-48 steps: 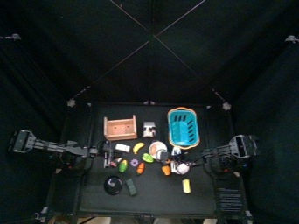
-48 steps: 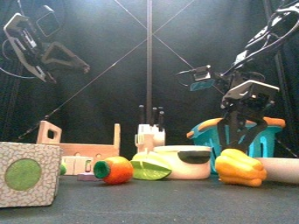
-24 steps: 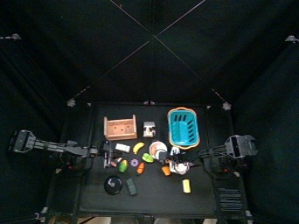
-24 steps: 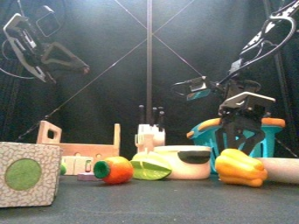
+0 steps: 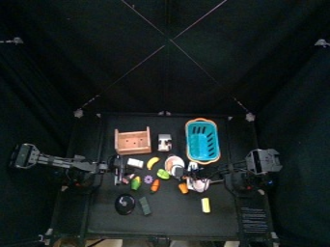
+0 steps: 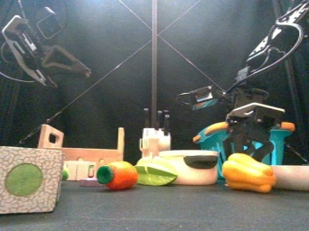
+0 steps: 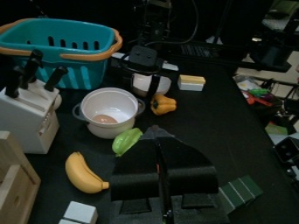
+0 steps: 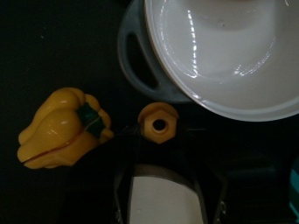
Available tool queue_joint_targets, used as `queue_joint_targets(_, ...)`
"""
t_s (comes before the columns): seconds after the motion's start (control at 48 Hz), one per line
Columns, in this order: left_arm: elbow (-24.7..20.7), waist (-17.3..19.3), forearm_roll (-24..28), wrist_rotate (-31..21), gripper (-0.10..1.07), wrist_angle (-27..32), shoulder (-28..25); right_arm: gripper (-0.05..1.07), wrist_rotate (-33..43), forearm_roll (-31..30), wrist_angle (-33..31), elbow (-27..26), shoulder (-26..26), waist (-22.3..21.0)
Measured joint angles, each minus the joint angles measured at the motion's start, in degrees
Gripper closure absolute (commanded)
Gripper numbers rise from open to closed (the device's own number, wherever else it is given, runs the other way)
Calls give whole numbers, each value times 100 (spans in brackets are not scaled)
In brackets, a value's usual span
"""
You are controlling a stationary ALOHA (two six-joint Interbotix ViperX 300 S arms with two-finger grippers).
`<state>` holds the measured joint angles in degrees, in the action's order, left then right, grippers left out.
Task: Grab yellow nut
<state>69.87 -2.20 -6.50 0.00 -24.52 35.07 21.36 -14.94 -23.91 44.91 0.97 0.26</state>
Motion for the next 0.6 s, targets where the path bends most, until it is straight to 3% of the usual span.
queue_joint_targets(0.188,9,0,0,0,100,0,9,38,-9,0,9,-26,0,-9)
queue_joint_targets(0.604,9,0,0,-9,100,0,9,39,18,-9,-193,-176,-220,35)
